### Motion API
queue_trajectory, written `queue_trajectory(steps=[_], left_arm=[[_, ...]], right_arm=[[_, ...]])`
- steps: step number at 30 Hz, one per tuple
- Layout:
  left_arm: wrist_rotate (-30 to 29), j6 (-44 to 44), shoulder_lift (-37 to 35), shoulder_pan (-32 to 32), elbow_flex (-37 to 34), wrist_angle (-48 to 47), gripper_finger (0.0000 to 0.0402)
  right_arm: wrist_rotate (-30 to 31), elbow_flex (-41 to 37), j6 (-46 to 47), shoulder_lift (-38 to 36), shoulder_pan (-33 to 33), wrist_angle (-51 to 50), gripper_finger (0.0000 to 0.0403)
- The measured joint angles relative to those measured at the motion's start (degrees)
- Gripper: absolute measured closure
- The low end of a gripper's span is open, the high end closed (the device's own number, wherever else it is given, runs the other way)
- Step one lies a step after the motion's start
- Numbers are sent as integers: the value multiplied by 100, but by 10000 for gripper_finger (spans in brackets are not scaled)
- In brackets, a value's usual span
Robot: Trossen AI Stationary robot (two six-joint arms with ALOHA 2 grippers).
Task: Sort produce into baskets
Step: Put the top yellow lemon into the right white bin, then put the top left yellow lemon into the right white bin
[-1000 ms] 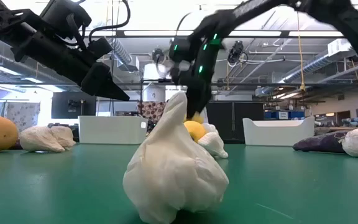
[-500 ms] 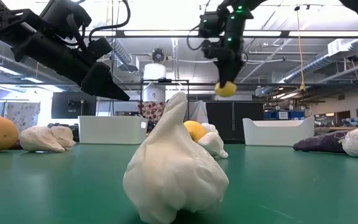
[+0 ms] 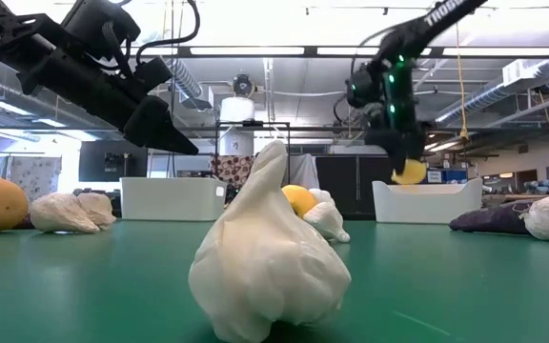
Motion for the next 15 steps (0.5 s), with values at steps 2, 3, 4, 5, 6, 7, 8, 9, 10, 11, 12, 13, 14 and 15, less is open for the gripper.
queue_trajectory(steps=[2, 3, 4, 5, 6, 7, 8, 9, 10, 11, 12, 13, 14, 15], left_arm=[[-1, 2, 0, 0, 0, 1, 231], [-1, 0, 0, 1, 0, 4, 231], [-1, 0, 0, -1, 0, 7, 231], [-1, 0, 0, 1, 0, 17, 231], [-1, 0, 0, 1, 0, 23, 231], [-1, -13, 0, 0, 0, 22, 231], [-1, -49, 0, -5, 0, 18, 231], [-1, -126, 0, -15, 0, 14, 231], [-1, -168, 0, -17, 0, 4, 231], [0, -222, 0, -17, 0, -19, 231], [1, -296, 0, -17, 0, -52, 231], [1, -360, 0, -17, 0, -98, 231], [1, -426, 0, -17, 0, -136, 231], [1, -444, 0, -17, 0, -151, 231]], right_arm=[[-5, -375, -4, 15, -104, 544, 159], [-36, -532, -8, 17, -134, 794, 156], [-126, -654, -10, 17, -158, 960, 151], [-236, -738, -39, 17, -177, 1069, 146], [-340, -799, -94, 17, -192, 1135, 139], [-437, -830, -148, 17, -201, 1145, 130], [-482, -844, -155, 17, -205, 1157, 122], [-484, -844, -153, 17, -206, 1177, 113], [-479, -842, -148, 15, -210, 1202, 104], [-471, -842, -124, 15, -210, 1203, 97], [-456, -842, -60, 15, -210, 1204, 90], [-399, -842, 44, 15, -210, 1238, 86], [-327, -842, 145, 15, -198, 1281, 83], [-268, -842, 181, 0, -170, 1298, 81]])
